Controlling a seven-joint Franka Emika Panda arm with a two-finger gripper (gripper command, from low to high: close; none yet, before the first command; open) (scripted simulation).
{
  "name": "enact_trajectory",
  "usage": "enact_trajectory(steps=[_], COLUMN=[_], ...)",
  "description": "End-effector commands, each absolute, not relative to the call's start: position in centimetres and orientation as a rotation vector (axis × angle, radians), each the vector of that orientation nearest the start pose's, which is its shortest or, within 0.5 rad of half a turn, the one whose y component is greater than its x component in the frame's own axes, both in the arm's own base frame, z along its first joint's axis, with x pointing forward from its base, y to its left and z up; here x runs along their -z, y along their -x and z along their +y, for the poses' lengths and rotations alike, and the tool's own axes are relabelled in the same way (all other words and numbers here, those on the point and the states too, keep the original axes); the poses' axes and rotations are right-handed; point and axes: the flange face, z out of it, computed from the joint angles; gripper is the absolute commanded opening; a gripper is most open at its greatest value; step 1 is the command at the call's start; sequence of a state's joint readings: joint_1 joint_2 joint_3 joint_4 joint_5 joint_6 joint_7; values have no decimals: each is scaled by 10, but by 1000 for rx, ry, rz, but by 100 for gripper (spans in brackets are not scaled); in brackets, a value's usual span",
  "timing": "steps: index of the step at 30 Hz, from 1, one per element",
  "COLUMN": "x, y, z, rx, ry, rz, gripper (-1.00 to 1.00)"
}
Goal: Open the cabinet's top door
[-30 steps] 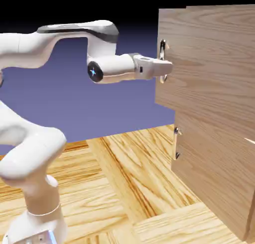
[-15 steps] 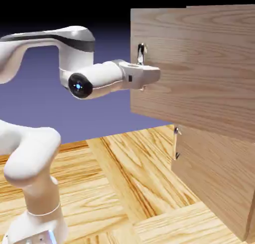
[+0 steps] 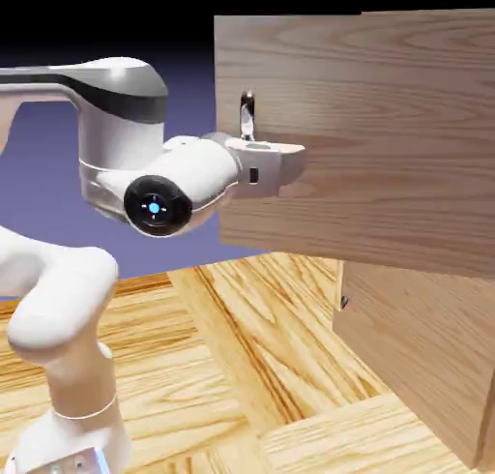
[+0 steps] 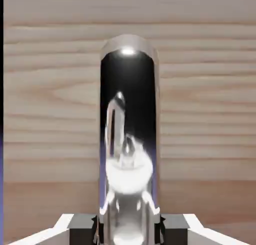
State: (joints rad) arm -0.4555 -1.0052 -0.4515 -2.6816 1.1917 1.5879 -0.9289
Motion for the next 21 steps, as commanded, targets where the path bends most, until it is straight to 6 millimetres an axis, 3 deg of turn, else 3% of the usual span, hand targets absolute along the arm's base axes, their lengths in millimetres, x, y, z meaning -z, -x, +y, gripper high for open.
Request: enact_trajectory(steps=[1, 13, 21], x=[-573, -573, -573], y=[-204, -185, -187], z=[-174, -289, -344], rx=[1107, 902, 806], ry=[1682, 1611, 1571], rz=[-116, -335, -432], gripper=[-100, -100, -100])
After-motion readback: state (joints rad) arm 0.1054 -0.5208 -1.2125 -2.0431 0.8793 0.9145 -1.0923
